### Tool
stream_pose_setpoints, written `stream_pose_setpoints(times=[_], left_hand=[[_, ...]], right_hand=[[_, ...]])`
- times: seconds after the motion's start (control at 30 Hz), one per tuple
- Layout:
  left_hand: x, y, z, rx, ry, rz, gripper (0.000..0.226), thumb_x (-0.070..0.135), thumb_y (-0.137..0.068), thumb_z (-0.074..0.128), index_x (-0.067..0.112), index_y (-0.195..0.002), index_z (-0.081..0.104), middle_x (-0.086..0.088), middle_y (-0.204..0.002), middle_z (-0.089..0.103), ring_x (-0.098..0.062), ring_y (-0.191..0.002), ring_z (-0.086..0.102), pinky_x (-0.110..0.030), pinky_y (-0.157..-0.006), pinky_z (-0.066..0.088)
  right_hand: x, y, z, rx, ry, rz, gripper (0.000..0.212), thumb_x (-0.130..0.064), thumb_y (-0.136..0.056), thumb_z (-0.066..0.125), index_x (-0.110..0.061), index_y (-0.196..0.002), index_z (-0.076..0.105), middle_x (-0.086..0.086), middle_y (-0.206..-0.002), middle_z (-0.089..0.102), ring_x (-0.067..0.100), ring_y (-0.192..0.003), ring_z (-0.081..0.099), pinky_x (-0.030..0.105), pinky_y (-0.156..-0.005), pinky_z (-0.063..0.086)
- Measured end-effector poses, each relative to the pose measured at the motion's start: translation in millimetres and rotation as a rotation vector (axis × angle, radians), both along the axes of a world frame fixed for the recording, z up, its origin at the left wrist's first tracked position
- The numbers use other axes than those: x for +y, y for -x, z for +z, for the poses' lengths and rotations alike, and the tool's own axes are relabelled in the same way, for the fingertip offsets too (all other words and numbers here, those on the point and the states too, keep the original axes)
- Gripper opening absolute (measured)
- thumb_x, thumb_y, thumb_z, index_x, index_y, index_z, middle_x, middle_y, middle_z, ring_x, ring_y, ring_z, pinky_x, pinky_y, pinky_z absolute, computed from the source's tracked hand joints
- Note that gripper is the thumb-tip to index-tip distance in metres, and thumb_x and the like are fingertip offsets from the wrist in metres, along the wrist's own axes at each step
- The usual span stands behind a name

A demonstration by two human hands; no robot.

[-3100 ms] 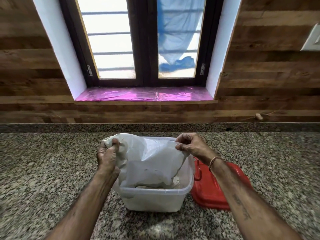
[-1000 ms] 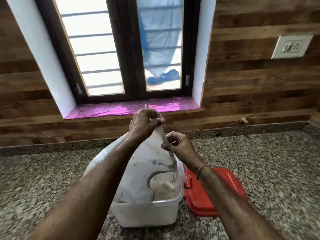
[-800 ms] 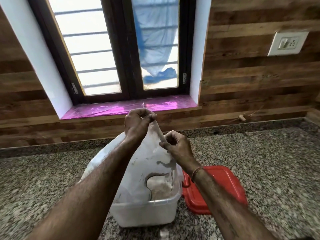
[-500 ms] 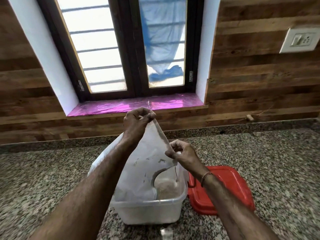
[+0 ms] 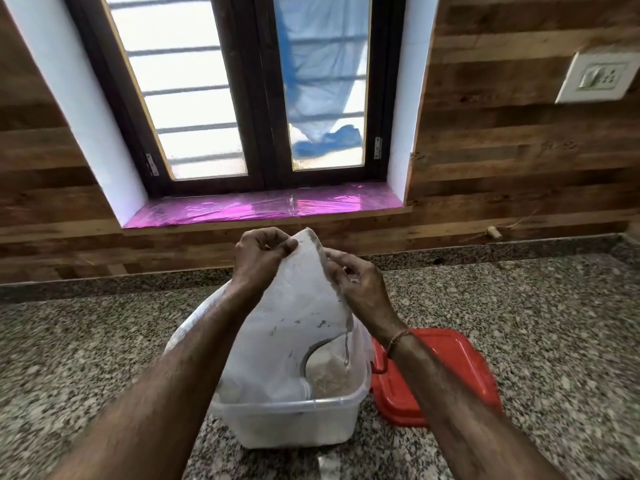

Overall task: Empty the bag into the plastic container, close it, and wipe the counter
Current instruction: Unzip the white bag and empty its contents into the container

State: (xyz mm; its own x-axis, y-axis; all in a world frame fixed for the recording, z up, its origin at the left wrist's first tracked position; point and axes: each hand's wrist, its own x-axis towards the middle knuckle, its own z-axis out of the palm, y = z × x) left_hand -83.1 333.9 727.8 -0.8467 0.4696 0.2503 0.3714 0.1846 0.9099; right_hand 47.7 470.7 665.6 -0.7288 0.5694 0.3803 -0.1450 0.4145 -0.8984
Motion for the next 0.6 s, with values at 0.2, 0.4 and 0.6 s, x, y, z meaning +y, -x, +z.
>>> stream_pose_setpoints(times=[0.2, 0.4, 0.6], left_hand=[[6.5, -10.0, -3.6, 0.014, -0.015, -0.002, 0.012, 0.019, -0.087, 0.08, 0.014, -0.076, 0.078, -0.006, -0.074, 0.075, -0.015, -0.069, 0.066, -0.038, -0.067, 0.057], [-5.6, 10.9, -0.9, -0.003, -0.105, 0.19, 0.016, 0.023, -0.086, 0.081, 0.019, -0.071, 0.075, 0.011, -0.063, 0.066, -0.007, -0.062, 0.058, -0.028, -0.064, 0.047], [0.3, 3.8, -6.8, 0.039, 0.0, 0.132, 0.012, 0.025, -0.084, 0.084, 0.017, -0.076, 0.079, 0.001, -0.071, 0.071, -0.01, -0.067, 0.059, -0.032, -0.065, 0.05]], right_hand=[[-14.0, 22.2, 29.7, -0.016, -0.173, 0.043, 0.055, -0.028, -0.107, 0.051, -0.023, -0.16, 0.038, -0.005, -0.158, 0.049, -0.004, -0.142, 0.041, -0.002, -0.107, 0.031], [-14.1, 3.0, -18.1, -0.192, -0.522, 0.029, 0.056, -0.024, -0.101, 0.061, -0.027, -0.155, 0.048, -0.002, -0.154, 0.056, 0.015, -0.145, 0.049, 0.033, -0.117, 0.044], [3.6, 9.6, 9.3, -0.128, -0.259, 0.014, 0.075, -0.037, -0.103, 0.058, -0.036, -0.165, 0.016, -0.001, -0.166, 0.039, 0.016, -0.14, 0.054, 0.035, -0.108, 0.051]])
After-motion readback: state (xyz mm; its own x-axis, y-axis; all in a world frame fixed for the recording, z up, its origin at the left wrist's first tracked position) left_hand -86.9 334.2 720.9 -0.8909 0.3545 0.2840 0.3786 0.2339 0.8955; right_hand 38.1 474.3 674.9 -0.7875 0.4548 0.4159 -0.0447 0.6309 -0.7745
